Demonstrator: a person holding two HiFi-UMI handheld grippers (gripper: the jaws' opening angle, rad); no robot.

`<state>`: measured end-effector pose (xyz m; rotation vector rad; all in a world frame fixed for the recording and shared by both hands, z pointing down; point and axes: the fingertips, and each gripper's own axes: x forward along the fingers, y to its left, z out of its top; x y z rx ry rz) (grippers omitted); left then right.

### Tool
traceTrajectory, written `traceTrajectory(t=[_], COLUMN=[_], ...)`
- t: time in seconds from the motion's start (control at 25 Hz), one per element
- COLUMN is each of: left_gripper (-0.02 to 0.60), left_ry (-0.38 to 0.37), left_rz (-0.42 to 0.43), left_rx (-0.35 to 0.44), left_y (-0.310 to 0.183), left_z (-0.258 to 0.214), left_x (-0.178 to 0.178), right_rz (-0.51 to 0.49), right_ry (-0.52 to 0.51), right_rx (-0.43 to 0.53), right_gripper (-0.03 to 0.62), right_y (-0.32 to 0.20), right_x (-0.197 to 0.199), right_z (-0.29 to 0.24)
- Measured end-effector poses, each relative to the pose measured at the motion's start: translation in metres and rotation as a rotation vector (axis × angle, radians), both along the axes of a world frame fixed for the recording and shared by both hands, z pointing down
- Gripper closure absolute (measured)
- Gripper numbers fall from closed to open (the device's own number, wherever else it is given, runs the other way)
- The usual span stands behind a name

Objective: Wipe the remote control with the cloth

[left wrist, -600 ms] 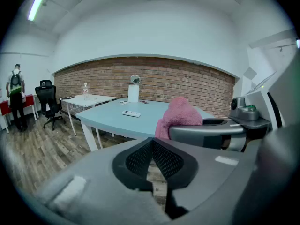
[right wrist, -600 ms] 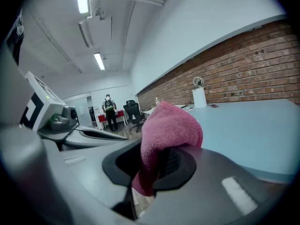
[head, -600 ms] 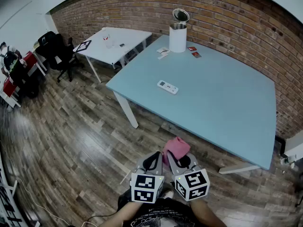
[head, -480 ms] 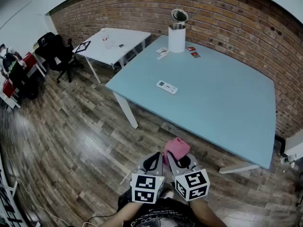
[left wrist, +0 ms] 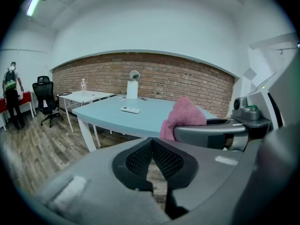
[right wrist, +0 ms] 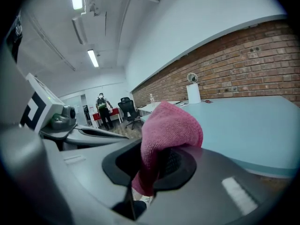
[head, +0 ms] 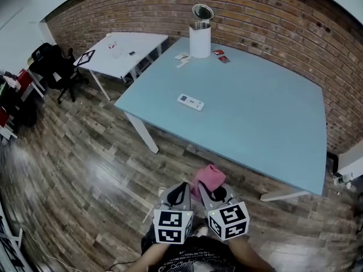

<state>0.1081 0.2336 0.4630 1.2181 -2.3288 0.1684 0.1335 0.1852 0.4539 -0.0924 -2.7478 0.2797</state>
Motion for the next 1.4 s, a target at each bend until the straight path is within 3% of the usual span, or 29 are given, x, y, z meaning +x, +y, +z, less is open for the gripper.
traceTrajectory(t=[0.48,0.88,1.12,1.4], left_gripper=[0.58,0.58,0.58,0.577], left_ry=[0.019,0.036,-0.001,-0.097], left_rz=[0.056,0.21,0.346,0.635], left_rx=[0.019,0.0,-0.012,-0.046], left_y=[-0.033,-0.066,-0.077,-0.097], left_z=[0.012,0.014,0.013,0.018], left_x=[-0.094,-0.181,-0.231,-0.264], right_rz=[0.059,0.184,0.242,0.303], right_ry=[0.052,0.113,0.142,0.177], right_rx=[0.021,0.021,0.029,0.05], right_gripper=[0.53,0.53,0.53,0.53], right_y=[-0.028,-0.053,-0.055,-0.062], right_x=[-0.079,-0.158,-0.201,-0.23], right_z=[0.016,0.017,0.018,0.017])
